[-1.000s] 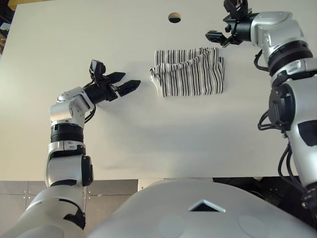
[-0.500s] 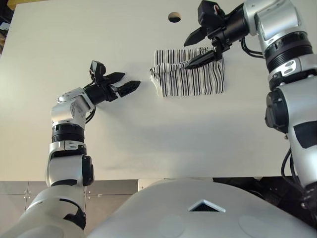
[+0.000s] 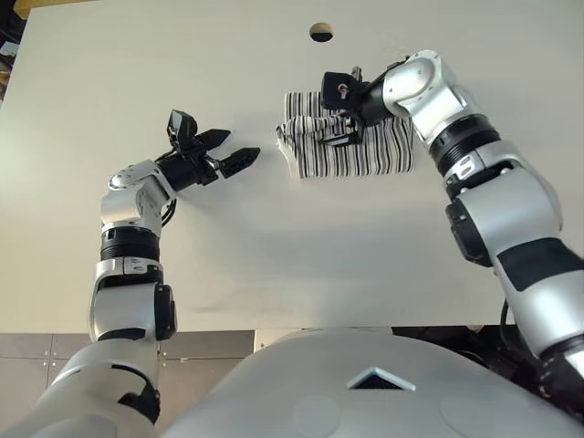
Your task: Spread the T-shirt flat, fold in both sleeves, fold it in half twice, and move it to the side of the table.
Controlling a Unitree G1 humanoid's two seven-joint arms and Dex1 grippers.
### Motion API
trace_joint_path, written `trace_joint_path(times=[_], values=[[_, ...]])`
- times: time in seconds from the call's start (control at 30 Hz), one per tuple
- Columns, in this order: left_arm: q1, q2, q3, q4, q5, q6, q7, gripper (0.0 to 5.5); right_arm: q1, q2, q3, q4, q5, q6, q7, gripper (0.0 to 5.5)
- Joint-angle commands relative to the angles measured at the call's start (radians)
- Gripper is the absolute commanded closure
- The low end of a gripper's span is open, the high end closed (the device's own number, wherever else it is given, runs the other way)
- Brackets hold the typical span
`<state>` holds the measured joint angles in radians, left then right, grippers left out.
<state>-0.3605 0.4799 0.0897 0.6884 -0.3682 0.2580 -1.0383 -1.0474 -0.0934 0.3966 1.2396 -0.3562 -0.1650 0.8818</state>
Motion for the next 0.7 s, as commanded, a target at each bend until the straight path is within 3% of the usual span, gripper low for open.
trace_joint_path(times=[0.03, 0.2, 0.4, 0.6, 0.7], values=[[-0.011, -0.002, 0.002, -0.002, 0.014, -0.008, -0.004, 0.03, -0.029, 0.013, 0.002, 0.040, -0.029, -0.022, -0.104, 1.40], [-0.010, -0.004, -0.003, 0.000, 0.017, -0.006, -0.008, 0.03, -0.080, 0.026, -0.073, 0.074, 0.021, 0.030, -0.218, 1.40], [-0.006, -0.004, -0.014, 0.007, 0.028, -0.010, -0.018, 0.03, -0.157, 0.013, -0.191, 0.094, 0.102, 0.148, -0.204, 1.40], [-0.005, -0.005, -0.013, 0.014, 0.039, -0.016, -0.022, 0.03, -0.160, 0.003, -0.204, 0.097, 0.090, 0.155, -0.234, 1.40], [-0.006, -0.007, -0.013, 0.014, 0.041, -0.019, -0.020, 0.03, -0.138, 0.007, -0.190, 0.093, 0.086, 0.156, -0.154, 1.40]])
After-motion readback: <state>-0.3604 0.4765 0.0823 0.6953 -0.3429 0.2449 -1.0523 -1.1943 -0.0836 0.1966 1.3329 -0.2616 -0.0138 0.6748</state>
